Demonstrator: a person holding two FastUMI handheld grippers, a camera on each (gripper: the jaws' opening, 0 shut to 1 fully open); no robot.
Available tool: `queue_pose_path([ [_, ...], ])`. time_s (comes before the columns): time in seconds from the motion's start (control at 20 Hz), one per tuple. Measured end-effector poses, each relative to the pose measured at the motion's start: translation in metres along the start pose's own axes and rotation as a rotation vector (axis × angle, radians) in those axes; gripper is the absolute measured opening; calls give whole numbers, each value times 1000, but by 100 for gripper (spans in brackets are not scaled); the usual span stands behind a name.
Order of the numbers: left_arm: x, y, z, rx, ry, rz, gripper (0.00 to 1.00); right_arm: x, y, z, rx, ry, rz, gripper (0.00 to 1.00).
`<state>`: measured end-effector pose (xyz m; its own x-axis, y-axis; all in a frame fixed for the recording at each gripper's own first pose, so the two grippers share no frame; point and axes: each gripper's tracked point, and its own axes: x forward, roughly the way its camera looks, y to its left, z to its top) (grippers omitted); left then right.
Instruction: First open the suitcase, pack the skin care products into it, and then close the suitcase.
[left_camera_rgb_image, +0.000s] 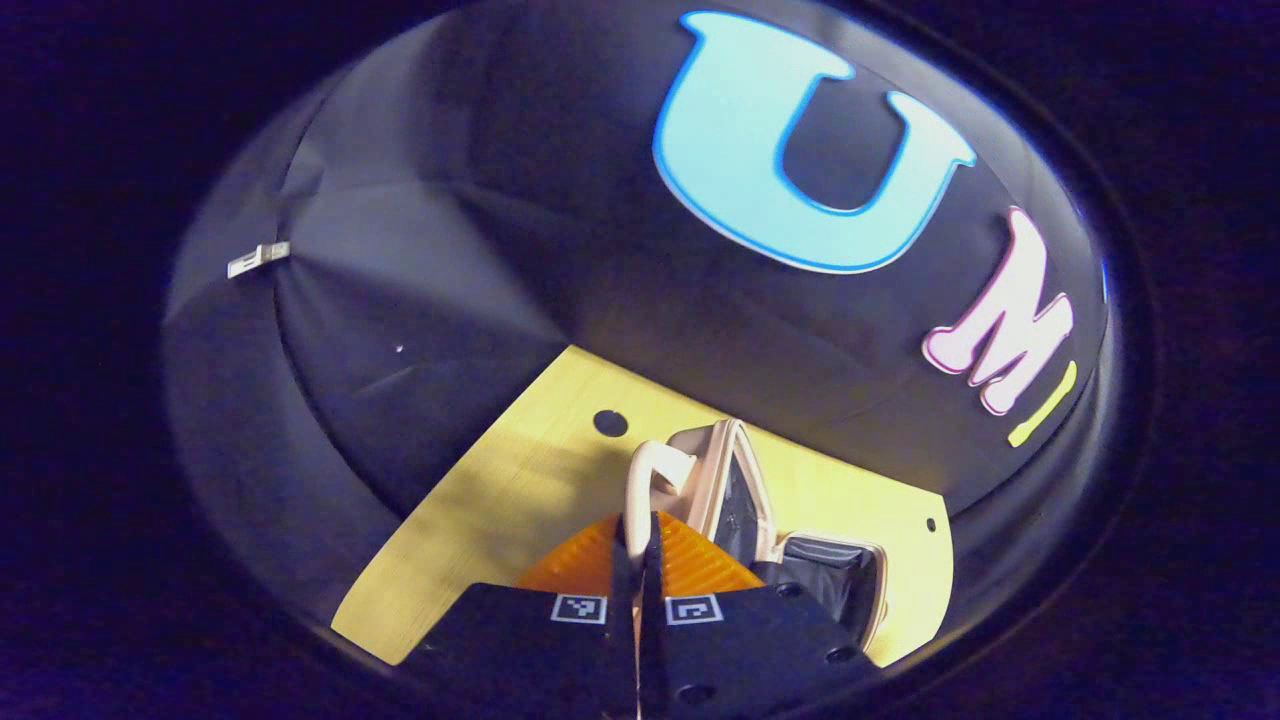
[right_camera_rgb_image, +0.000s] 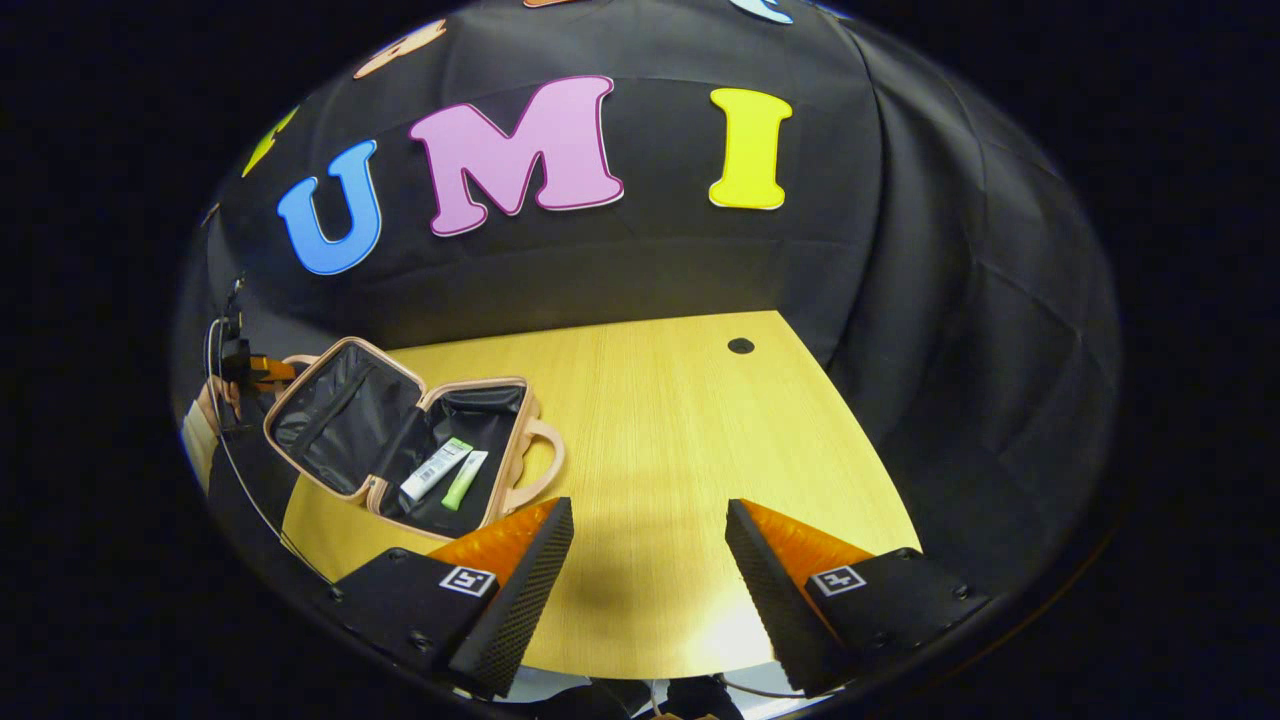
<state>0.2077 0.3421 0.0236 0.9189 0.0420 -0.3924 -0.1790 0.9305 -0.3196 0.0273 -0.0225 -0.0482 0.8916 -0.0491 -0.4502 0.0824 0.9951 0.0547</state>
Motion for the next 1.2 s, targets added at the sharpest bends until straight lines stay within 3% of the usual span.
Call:
queue_pose_path([
  [0.15,-38,-88,8,61,-49,-78,7,4,-13,11,17,-27,33,98],
  [0.3,-58,-187,-13,75,-68,-189,7,3,-29,26,-44,-90,51,98],
  [0.5,-56,-296,-81,76,-14,-330,7,1,-40,34,-53,-127,98,98],
  [0.65,-24,-345,-147,78,60,-384,7,5,-55,29,-22,-120,112,97],
  [0.85,5,-351,-213,41,174,-344,7,9,-78,25,-43,-146,123,97],
  [1.2,35,-354,-276,144,209,-220,11,12,-91,20,-33,-153,170,97],
])
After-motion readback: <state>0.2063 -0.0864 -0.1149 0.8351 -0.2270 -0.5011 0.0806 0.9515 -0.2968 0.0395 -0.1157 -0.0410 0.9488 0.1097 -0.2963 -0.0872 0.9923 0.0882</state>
